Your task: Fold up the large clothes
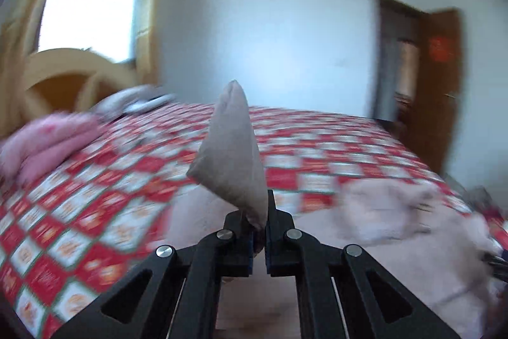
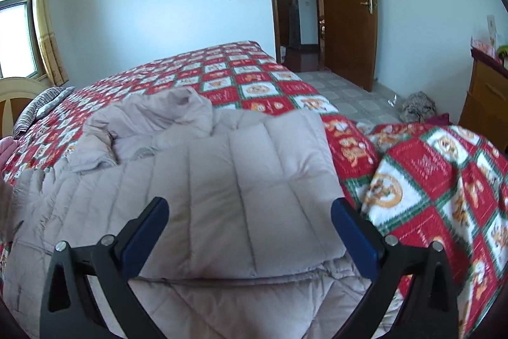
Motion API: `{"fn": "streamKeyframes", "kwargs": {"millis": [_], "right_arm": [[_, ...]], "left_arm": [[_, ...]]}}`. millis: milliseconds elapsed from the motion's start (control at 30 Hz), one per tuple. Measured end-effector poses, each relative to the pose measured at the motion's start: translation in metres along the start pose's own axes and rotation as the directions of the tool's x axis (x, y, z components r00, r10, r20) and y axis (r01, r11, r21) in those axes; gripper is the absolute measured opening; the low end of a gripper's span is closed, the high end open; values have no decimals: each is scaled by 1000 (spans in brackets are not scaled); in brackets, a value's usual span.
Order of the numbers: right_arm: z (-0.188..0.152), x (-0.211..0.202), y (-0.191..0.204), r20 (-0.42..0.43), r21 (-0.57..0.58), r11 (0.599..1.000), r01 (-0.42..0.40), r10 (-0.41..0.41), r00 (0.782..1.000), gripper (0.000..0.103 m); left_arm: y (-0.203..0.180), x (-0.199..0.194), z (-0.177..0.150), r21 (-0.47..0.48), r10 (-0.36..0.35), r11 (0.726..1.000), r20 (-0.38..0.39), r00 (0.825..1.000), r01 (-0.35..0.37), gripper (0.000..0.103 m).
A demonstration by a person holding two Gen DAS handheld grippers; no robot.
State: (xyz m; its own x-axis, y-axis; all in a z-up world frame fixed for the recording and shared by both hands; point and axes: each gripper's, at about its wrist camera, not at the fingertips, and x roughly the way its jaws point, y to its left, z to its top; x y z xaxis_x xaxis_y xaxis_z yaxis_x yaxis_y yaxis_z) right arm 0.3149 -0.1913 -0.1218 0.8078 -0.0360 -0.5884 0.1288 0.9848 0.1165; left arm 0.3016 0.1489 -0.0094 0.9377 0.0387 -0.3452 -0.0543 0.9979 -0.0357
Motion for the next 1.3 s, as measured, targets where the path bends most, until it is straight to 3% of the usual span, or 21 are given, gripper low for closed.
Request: {"fn": "streamKeyframes", "kwargs": {"millis": [100, 233, 333, 467, 533, 567, 600, 633, 667, 700, 733, 833, 867, 967, 1033, 1100, 1133, 1200, 1233, 1300], "right_arm": [[-5, 6, -5, -19, 27, 1000, -1, 2, 1000, 103], [-8, 9, -9, -22, 52, 999, -3, 4, 1000, 103], [-10, 13, -10, -40, 62, 998, -3, 5, 999, 103], [-11, 14, -11, -43, 66, 998, -5, 8, 999, 103], [-12, 16, -11, -55, 66, 998, -3, 7, 998, 103], [-12, 17, -10, -59, 65, 998, -1, 5, 998, 103], [-12, 17, -9, -60, 64, 998, 1, 3, 998, 103], [-12, 17, -9, -59, 64, 998, 1, 3, 998, 103], [-13, 17, -9, -58, 66, 998, 0, 4, 998, 103], [-13, 17, -10, -56, 71, 997, -5, 9, 998, 103], [-12, 16, -13, -52, 83, 996, -16, 20, 998, 103], [-10, 5, -21, -13, 134, 990, -41, 44, 999, 102], [-7, -4, -23, 3, 153, 987, -52, 52, 999, 100], [4, -24, -14, 32, 157, 969, -191, 189, 982, 95], [9, -26, 10, -19, 91, 961, -261, 264, 964, 95], [7, -15, 34, -94, 29, 962, -272, 274, 957, 91], [5, -7, 42, -131, 6, 963, -268, 266, 955, 82], [-1, 15, 60, -230, -40, 969, -246, 230, 946, 37], [-4, 24, 66, -265, -43, 965, -258, 238, 935, 29], [-3, 23, 73, -260, -76, 963, -258, 230, 938, 14]], "left_arm": [[-70, -7, -6, 77, -161, 984, -8, 987, 161, 4], [-144, 2, -29, 133, -302, 941, -88, 949, 312, 4], [-189, 24, -62, 192, -311, 915, -220, 925, 354, 5], [-211, 51, -100, 190, -298, 896, -415, 860, 402, 9], [-213, 51, -107, 186, -302, 889, -451, 840, 419, 19], [-212, 45, -108, 184, -310, 885, -451, 837, 427, 30], [-208, 39, -107, 178, -321, 884, -443, 837, 433, 46], [-205, 32, -105, 172, -326, 887, -427, 844, 429, 56], [-197, 20, -103, 161, -326, 897, -392, 860, 413, 75], [-188, 11, -100, 148, -327, 905, -360, 874, 400, 89], [-176, 2, -95, 125, -334, 912, -323, 885, 390, 92], [-150, -10, -89, 87, -337, 924, -279, 899, 373, 92], [-137, -12, -86, 74, -318, 934, -265, 910, 348, 92], [-95, -4, -80, 6, -221, 973, -250, 943, 229, 92], [-76, 9, -77, -50, -166, 986, -275, 947, 159, 92], [-59, 27, -70, -99, -126, 990, -315, 941, 100, 92], [-54, 30, -68, -107, -115, 991, -318, 941, 84, 92], [-44, 34, -60, -106, -83, 993, -305, 949, 53, 92], [-40, 36, -55, -101, -73, 994, -296, 953, 44, 92], [-33, 38, -47, -89, -59, 995, -287, 956, 34, 92]]}}
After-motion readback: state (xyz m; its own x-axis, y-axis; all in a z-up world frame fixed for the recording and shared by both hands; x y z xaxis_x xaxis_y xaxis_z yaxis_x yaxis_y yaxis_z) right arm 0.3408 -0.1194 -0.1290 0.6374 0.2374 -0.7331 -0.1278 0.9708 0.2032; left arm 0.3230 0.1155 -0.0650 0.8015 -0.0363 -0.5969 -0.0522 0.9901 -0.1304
